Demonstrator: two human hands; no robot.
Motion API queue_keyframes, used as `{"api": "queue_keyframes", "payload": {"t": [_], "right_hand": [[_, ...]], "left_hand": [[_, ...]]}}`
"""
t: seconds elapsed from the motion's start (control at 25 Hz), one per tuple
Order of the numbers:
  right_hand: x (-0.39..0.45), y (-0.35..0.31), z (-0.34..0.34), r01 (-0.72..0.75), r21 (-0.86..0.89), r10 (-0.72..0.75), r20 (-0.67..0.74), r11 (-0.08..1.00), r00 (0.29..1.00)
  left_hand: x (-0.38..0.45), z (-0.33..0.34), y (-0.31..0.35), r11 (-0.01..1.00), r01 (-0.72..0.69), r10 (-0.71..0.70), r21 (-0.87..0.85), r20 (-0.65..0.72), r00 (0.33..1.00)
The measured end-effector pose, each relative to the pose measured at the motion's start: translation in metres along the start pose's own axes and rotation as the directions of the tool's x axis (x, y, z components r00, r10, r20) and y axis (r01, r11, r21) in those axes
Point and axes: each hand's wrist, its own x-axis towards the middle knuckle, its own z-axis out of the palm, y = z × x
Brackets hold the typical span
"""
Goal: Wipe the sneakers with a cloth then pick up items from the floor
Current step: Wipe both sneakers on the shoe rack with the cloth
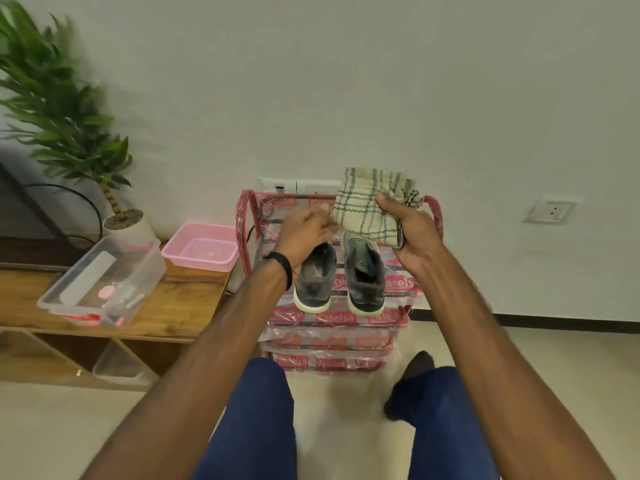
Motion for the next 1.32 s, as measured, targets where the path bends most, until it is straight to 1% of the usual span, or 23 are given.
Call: {"api": "queue_keyframes", "payload": {"t": [0.12,0.2,0.28,0.4,0.52,0.56,0.64,0.68,0.72,0.76,0.84,0.88,0.92,0.96,1.0,1.08,1.12,1.16,1.24,1.32], "right_hand": [[0.012,-0.001,-0.021,-0.001,0.012,0.001,-0.014,1.0,1.0],[0.015,0.001,-0.036,0.0,0.024,0.001,-0.019,1.0,1.0],[0.016,0.001,-0.053,0.011,0.032,-0.011,-0.029,0.999,1.0],[0.015,-0.001,-0.076,0.029,0.036,-0.025,-0.089,0.999,0.996],[0.016,-0.001,-0.092,0.025,0.035,-0.021,-0.127,0.999,0.992],[0.017,0.0,-0.096,0.018,0.026,-0.014,-0.134,1.0,0.991],[0.021,0.004,-0.099,0.009,-0.001,-0.009,-0.156,1.0,0.988],[0.024,0.005,-0.1,0.011,-0.004,-0.011,-0.165,1.0,0.986],[0.027,0.006,-0.099,0.014,-0.005,-0.015,-0.172,1.0,0.985],[0.029,0.007,-0.099,0.017,-0.009,-0.018,-0.176,1.0,0.984],[0.034,0.006,-0.1,0.027,-0.009,-0.029,-0.184,1.0,0.983],[0.035,0.004,-0.102,0.027,-0.012,-0.029,-0.191,1.0,0.981],[0.038,0.002,-0.105,0.025,-0.018,-0.028,-0.2,1.0,0.979],[0.041,0.0,-0.109,0.026,-0.02,-0.029,-0.206,0.999,0.978],[0.043,-0.001,-0.113,0.028,-0.019,-0.032,-0.208,0.999,0.978],[0.048,-0.001,-0.116,0.033,-0.033,-0.039,-0.207,0.999,0.977],[0.05,0.002,-0.115,0.033,-0.044,-0.042,-0.21,0.998,0.977],[0.051,0.006,-0.113,0.032,-0.055,-0.043,-0.214,0.998,0.976],[0.054,0.016,-0.109,0.026,-0.073,-0.042,-0.218,0.997,0.975],[0.057,0.023,-0.108,0.014,-0.077,-0.031,-0.22,0.997,0.975]], "left_hand": [[0.017,0.006,-0.035,0.982,0.041,-0.023,0.182,-0.102,0.994],[0.025,0.01,-0.056,0.943,0.054,-0.009,0.329,-0.136,0.991],[0.03,0.015,-0.071,0.875,0.068,0.014,0.48,-0.165,0.986],[0.033,0.019,-0.087,0.772,0.054,0.081,0.634,-0.183,0.98],[0.037,0.018,-0.105,0.598,0.03,0.116,0.801,-0.123,0.986],[0.037,0.018,-0.109,0.547,0.009,0.146,0.837,-0.106,0.984],[0.037,0.02,-0.119,0.474,-0.086,0.272,0.876,-0.052,0.961],[0.035,0.023,-0.122,0.46,-0.142,0.322,0.876,-0.015,0.947],[0.033,0.029,-0.126,0.474,-0.177,0.329,0.863,0.013,0.944],[0.031,0.036,-0.129,0.51,-0.176,0.3,0.842,0.017,0.954],[0.032,0.051,-0.131,0.577,-0.103,0.24,0.81,-0.048,0.97],[0.037,0.056,-0.131,0.594,-0.06,0.232,0.803,-0.099,0.968],[0.043,0.059,-0.131,0.589,-0.018,0.223,0.808,-0.141,0.965],[0.049,0.061,-0.131,0.56,0.015,0.214,0.829,-0.162,0.963],[0.055,0.062,-0.131,0.505,0.042,0.194,0.862,-0.161,0.968],[0.062,0.064,-0.128,0.36,0.073,0.126,0.93,-0.126,0.984],[0.064,0.065,-0.126,0.302,0.075,0.089,0.95,-0.107,0.99],[0.066,0.067,-0.125,0.269,0.072,0.06,0.96,-0.092,0.994],[0.069,0.071,-0.124,0.265,0.064,0.032,0.962,-0.075,0.997],[0.07,0.075,-0.125,0.301,0.041,0.064,0.953,-0.063,0.996]]}}
